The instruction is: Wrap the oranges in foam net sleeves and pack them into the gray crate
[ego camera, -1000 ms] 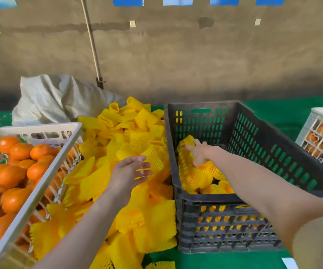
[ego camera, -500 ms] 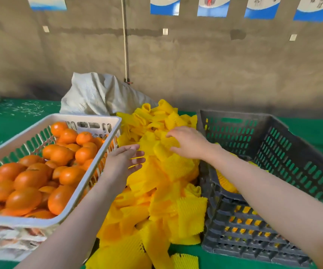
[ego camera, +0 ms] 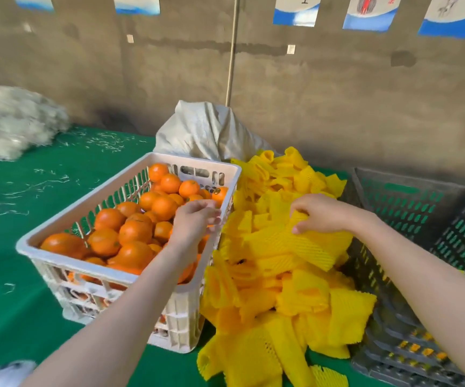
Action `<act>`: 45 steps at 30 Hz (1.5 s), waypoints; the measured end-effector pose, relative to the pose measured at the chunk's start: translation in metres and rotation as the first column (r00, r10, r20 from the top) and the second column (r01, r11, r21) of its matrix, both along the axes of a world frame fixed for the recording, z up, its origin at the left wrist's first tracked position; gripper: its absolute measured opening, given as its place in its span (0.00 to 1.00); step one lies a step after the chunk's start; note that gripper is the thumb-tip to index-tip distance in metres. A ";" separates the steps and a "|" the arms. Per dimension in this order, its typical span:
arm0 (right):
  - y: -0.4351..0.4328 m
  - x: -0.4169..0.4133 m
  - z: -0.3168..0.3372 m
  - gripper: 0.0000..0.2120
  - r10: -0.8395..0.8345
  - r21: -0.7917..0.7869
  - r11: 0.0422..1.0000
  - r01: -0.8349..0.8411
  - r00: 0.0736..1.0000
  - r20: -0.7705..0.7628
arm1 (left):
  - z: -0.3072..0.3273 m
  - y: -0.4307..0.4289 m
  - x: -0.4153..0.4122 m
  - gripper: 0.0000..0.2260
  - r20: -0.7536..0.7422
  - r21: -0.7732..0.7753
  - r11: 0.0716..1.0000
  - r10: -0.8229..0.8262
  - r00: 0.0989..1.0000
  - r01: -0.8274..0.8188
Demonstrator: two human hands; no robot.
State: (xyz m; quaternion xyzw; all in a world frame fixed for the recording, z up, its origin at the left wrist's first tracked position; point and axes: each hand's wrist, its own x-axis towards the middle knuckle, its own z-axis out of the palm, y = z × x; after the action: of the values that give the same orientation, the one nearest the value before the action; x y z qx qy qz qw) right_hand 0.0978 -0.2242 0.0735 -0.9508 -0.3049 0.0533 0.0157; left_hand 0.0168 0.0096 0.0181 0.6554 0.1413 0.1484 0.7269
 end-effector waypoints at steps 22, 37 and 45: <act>0.059 -0.073 0.003 0.08 0.029 0.638 0.755 0.149 0.965 -0.260 | 0.007 0.050 0.026 0.25 0.092 -0.296 0.824 -0.478 0.874 0.482; 0.069 -0.104 -0.018 0.04 0.126 0.780 0.221 0.586 0.776 -0.618 | 0.026 -0.054 -0.004 0.22 0.158 -0.300 0.925 -0.193 0.968 0.234; 0.060 -0.103 -0.037 0.08 -0.355 0.768 0.610 0.197 0.934 0.042 | 0.008 -0.074 -0.014 0.23 0.239 -0.147 0.988 0.071 0.969 -0.036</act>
State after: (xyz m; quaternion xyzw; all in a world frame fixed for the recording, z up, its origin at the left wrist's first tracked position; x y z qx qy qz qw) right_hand -0.0051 -0.1647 0.0366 -0.8939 -0.1486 -0.1715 0.3865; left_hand 0.0026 -0.0648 0.0264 0.5750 0.0790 0.2368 0.7791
